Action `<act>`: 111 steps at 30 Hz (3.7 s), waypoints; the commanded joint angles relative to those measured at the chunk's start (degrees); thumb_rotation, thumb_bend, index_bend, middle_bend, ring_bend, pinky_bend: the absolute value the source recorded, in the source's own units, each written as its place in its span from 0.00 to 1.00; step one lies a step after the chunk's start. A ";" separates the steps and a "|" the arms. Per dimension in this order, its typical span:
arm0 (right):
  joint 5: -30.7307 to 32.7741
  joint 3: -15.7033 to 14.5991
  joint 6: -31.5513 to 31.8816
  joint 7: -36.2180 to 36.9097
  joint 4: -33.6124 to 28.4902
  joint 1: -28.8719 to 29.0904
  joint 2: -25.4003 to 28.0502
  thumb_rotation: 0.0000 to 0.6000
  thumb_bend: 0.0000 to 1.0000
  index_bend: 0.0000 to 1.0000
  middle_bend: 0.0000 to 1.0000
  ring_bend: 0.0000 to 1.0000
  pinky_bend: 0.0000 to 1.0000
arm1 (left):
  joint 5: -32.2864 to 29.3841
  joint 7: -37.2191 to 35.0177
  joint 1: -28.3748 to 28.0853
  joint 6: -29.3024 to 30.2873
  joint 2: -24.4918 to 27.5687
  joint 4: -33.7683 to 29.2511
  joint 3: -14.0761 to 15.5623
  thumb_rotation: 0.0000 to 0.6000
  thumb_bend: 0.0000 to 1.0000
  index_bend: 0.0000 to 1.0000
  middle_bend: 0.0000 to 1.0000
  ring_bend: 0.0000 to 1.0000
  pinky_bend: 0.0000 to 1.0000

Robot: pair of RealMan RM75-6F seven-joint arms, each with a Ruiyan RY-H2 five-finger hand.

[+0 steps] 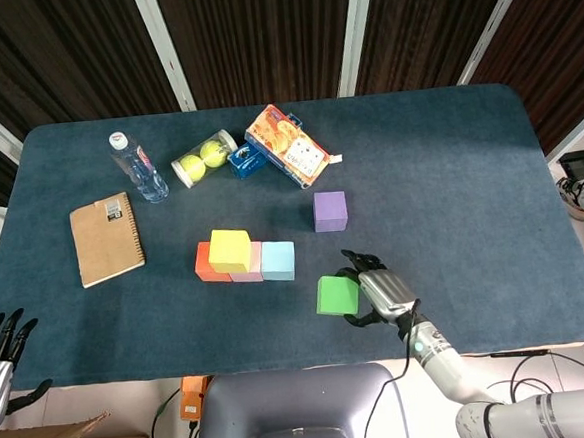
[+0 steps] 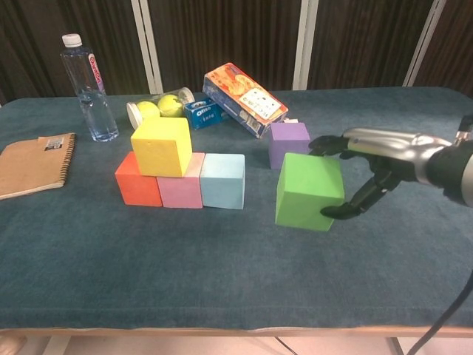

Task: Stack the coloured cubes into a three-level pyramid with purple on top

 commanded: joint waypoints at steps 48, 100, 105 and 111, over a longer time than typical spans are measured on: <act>40.00 7.78 -17.67 -4.75 20.28 33.48 -4.18 1.00 0.41 0.45 0.00 0.00 0.00 | -4.77 -10.68 -0.38 -7.35 -3.14 9.39 -3.59 0.86 0.00 0.17 0.06 0.00 0.07; 45.21 9.58 -17.56 -7.16 26.77 37.68 -10.83 1.00 0.41 0.30 0.00 0.00 0.00 | -4.22 -13.89 -0.16 -7.85 -3.83 11.87 -3.80 0.86 0.00 0.17 0.06 0.00 0.07; 45.42 9.61 -17.94 -7.32 27.43 37.87 -11.28 1.00 0.41 0.26 0.00 0.00 0.00 | -4.39 -14.08 -0.18 -8.10 -3.83 12.01 -3.85 0.86 0.00 0.17 0.06 0.00 0.07; 45.57 9.62 -18.19 -7.46 27.89 37.98 -11.51 1.00 0.41 0.21 0.00 0.00 0.00 | -4.46 -14.58 -0.17 -8.22 -3.73 12.22 -3.89 0.86 0.00 0.17 0.06 0.00 0.07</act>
